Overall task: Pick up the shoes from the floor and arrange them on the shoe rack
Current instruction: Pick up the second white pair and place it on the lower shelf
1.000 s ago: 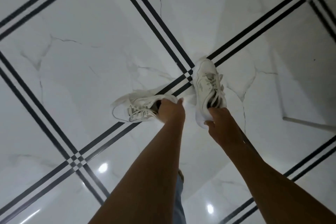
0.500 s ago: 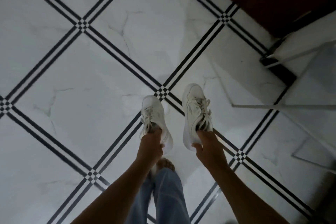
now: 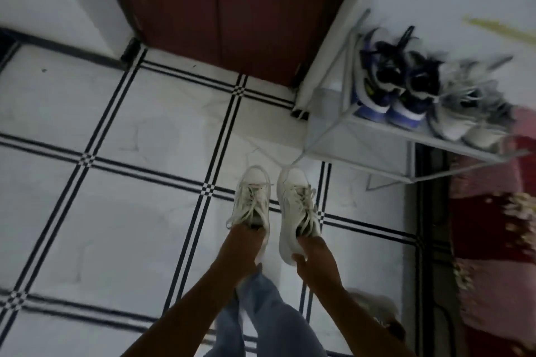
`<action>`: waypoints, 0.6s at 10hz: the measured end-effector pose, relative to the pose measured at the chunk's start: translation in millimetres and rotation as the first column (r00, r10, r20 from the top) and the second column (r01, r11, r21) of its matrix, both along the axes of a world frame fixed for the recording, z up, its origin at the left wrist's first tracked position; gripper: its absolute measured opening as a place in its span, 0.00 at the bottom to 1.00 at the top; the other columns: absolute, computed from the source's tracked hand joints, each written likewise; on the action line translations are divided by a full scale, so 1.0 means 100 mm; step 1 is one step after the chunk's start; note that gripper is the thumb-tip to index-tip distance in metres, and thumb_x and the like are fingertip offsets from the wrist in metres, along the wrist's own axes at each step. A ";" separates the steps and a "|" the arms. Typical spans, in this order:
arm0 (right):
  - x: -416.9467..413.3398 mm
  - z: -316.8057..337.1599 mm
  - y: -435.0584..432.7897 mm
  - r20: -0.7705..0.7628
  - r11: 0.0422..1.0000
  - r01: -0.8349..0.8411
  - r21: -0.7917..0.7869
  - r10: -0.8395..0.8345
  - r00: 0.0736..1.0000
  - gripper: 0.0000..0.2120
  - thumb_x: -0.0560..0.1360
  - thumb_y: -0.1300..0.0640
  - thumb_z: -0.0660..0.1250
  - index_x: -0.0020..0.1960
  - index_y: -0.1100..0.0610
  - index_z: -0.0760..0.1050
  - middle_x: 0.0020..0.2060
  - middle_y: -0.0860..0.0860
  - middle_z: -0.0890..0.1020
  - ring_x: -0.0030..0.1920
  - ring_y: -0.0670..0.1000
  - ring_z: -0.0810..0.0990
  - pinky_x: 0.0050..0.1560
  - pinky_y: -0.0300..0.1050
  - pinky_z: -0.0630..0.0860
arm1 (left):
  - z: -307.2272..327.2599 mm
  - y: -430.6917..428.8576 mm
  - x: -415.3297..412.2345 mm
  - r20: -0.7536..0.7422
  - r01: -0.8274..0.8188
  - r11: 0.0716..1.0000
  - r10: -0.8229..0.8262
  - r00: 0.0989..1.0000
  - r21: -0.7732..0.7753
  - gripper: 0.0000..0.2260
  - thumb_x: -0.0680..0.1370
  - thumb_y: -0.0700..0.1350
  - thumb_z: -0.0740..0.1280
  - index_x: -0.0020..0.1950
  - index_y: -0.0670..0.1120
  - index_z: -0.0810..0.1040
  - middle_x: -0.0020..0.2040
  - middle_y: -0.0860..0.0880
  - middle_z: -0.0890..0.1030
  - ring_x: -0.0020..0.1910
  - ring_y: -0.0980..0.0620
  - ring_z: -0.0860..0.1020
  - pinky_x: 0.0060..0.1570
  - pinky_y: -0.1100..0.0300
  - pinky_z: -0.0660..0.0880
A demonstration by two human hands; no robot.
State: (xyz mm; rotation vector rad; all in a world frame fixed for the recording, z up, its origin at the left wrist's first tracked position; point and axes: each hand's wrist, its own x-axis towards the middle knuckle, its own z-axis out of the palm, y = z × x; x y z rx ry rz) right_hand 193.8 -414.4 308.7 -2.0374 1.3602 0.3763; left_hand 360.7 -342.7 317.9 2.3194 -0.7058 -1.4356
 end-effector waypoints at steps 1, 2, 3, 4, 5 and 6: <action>-0.36 0.37 -0.01 -0.009 0.995 0.099 0.007 -0.099 0.995 0.22 0.76 0.55 0.66 0.68 0.56 0.68 0.64 0.56 0.74 0.64 0.56 0.74 0.63 0.44 0.70 | 0.24 -0.07 -0.30 0.126 0.242 0.968 -0.232 0.964 -0.068 0.18 0.78 0.49 0.61 0.59 0.35 0.74 0.46 0.42 0.79 0.31 0.51 0.73 0.27 0.64 0.73; -0.67 0.51 -0.11 0.000 0.994 0.106 -0.019 -0.106 0.994 0.21 0.75 0.53 0.66 0.66 0.54 0.69 0.62 0.53 0.76 0.60 0.52 0.77 0.55 0.36 0.70 | 0.48 -0.27 -0.55 0.072 0.239 0.969 -0.234 0.970 -0.061 0.17 0.79 0.48 0.60 0.58 0.36 0.76 0.35 0.48 0.74 0.29 0.50 0.71 0.27 0.66 0.70; -0.92 0.60 -0.30 -0.028 0.993 0.107 -0.044 -0.108 0.994 0.20 0.74 0.54 0.67 0.65 0.55 0.71 0.60 0.54 0.77 0.58 0.53 0.78 0.57 0.40 0.73 | 0.73 -0.54 -0.80 -0.021 0.204 0.975 -0.207 0.978 -0.089 0.16 0.80 0.45 0.58 0.59 0.35 0.74 0.34 0.53 0.70 0.33 0.49 0.74 0.25 0.74 0.70; -1.12 0.53 -0.61 -0.012 0.990 0.117 -0.082 -0.118 0.993 0.20 0.72 0.57 0.69 0.63 0.57 0.73 0.58 0.58 0.78 0.56 0.58 0.79 0.56 0.47 0.76 | 0.66 -0.94 -1.06 -0.005 0.254 0.964 -0.255 0.967 -0.074 0.15 0.81 0.43 0.58 0.61 0.34 0.73 0.38 0.50 0.73 0.40 0.47 0.77 0.23 0.81 0.65; -1.25 0.42 -1.02 0.007 0.989 0.126 -0.082 -0.126 0.992 0.19 0.71 0.58 0.69 0.62 0.57 0.74 0.57 0.57 0.78 0.55 0.57 0.79 0.55 0.45 0.76 | 0.45 -1.34 -1.24 0.148 0.553 0.833 -0.545 0.825 -0.014 0.17 0.78 0.41 0.63 0.65 0.36 0.69 0.60 0.40 0.76 0.61 0.43 0.75 0.51 0.78 0.70; -1.31 0.25 -1.46 0.048 0.987 0.106 -0.121 -0.101 0.994 0.17 0.70 0.59 0.70 0.58 0.58 0.76 0.54 0.58 0.80 0.52 0.57 0.80 0.51 0.43 0.76 | 0.28 -1.72 -1.40 0.273 0.585 0.810 -0.555 0.786 -0.039 0.15 0.78 0.39 0.62 0.64 0.36 0.71 0.62 0.38 0.75 0.62 0.41 0.74 0.49 0.81 0.67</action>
